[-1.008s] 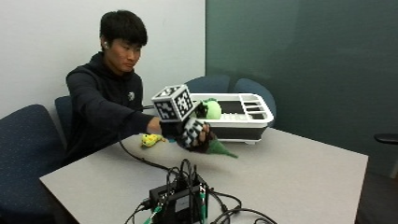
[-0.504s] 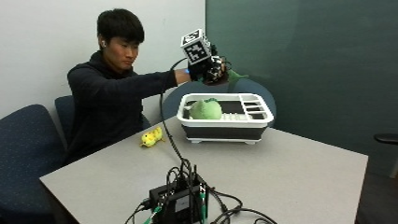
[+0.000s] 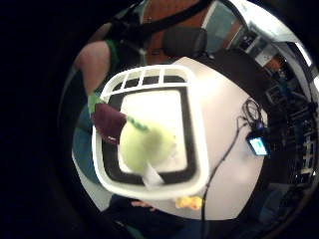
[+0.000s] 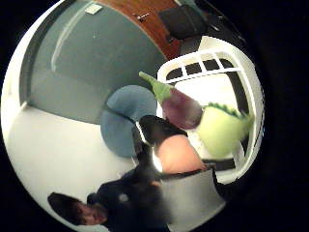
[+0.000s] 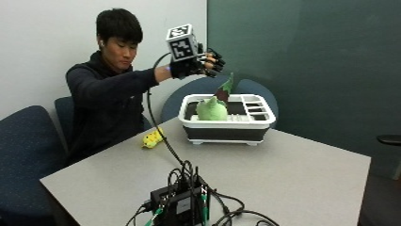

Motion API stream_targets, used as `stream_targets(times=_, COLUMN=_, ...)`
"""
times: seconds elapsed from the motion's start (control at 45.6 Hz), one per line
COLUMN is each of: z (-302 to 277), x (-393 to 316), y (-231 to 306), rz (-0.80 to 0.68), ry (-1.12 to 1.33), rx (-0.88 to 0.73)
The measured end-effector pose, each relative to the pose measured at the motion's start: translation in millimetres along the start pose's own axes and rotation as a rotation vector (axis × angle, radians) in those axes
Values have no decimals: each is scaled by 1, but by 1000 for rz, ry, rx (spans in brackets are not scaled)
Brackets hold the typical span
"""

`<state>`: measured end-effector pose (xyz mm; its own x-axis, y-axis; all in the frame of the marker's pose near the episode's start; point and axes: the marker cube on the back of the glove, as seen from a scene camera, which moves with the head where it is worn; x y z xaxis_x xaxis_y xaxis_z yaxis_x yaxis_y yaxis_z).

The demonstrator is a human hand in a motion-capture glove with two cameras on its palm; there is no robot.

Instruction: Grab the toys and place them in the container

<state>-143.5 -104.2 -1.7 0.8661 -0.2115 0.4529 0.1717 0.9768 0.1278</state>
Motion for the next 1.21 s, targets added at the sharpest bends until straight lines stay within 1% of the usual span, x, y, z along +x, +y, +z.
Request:
stream_targets(times=0.066, z=-22, x=16, y=30, rz=-50, ry=-30, rx=3)
stream_targets(times=0.131, z=-35, x=40, y=59, rz=-57, ry=-16, rx=-3)
stream_targets(times=0.175, z=-38, x=59, y=78, rz=-52, ry=-2, rx=-38)
stream_targets(times=0.241, z=-32, x=85, y=108, rz=-68, ry=42, rx=-135)
stream_targets(times=0.307, z=-12, x=109, y=143, rz=-102, ry=124, rx=-256)
stream_targets(times=0.416, z=37, x=147, y=196, rz=-111, ry=272, rx=-450)
stream_targets(times=0.504, z=71, x=162, y=216, rz=-82, ry=335, rx=-529)
stream_targets(times=0.57, z=89, x=171, y=224, rz=-92, ry=365, rx=-558)
stream_targets(times=0.679, z=110, x=176, y=230, rz=-126, ry=368, rx=-507)
stream_targets(times=0.811, z=121, x=173, y=227, rz=-170, ry=319, rx=-417)
stream_targets(times=0.942, z=122, x=167, y=217, rz=-158, ry=231, rx=-359)
stream_targets(times=1.008, z=105, x=161, y=207, rz=-148, ry=178, rx=-328)
stream_targets(times=1.052, z=87, x=153, y=197, rz=-141, ry=139, rx=-280)
stream_targets(times=1.205, z=5, x=103, y=128, rz=-178, ry=45, rx=-32)
